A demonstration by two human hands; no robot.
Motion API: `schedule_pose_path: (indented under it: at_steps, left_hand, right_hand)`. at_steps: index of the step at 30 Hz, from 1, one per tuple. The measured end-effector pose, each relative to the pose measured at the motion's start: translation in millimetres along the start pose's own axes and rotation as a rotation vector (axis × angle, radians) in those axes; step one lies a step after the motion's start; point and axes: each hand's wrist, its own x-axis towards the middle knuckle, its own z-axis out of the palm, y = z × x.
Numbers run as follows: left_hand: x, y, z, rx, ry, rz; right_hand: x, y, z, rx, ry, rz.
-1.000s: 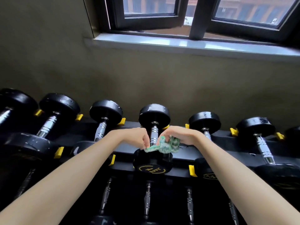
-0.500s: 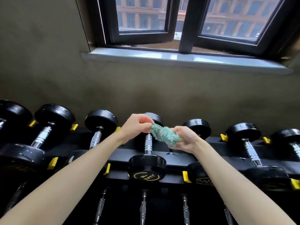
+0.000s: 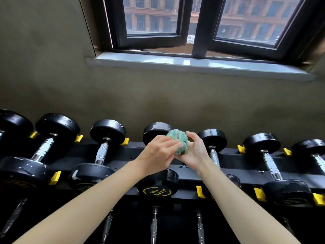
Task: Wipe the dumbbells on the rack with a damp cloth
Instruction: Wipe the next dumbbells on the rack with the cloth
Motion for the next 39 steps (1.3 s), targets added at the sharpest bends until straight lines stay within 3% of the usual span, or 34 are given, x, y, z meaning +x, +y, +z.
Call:
schedule_pose_path:
  at_steps: [4, 7, 12, 16, 21, 26, 32, 39]
  left_hand:
    - [-2.8, 2.0, -4.8, -0.04, -0.129, 0.091]
    - [-7.9, -1.5, -8.6, -0.106, -0.077, 0.002]
    - [-37.0, -23.0, 0.0, -0.216, 0.004, -0.498]
    - [-56.7, -29.6, 9.0, -0.308, -0.213, -0.914]
    - [-71.6, -28.9, 14.6, -0.435, -0.369, -1.206]
    - [-79.5, -36.2, 11.7, -0.742, -0.234, -1.491]
    - [-91.8, -26.3, -0.2, -1.097, -0.022, -1.614]
    - [-97.6, -26.0, -4.5, -1.344, 0.229, -1.759]
  right_hand:
    - [-3.2, -0.8, -3.4, -0.1, -0.002, 0.004]
    - [-2.7, 0.7, -5.7, -0.044, 0.016, -0.041]
    - [-1.3, 9.6, -18.9, -0.027, 0.062, -0.061]
    - [6.9, 27.0, -28.1, -0.203, 0.22, -0.164]
    - [11.2, 52.9, -36.3, -0.641, 0.301, -0.259]
    - [7.0, 64.4, -26.3, -1.019, 0.39, -0.327]
    - [3.8, 73.4, -4.0, -1.389, 0.413, -0.365]
    - [-2.4, 102.2, 20.0, -1.614, 0.236, -0.494]
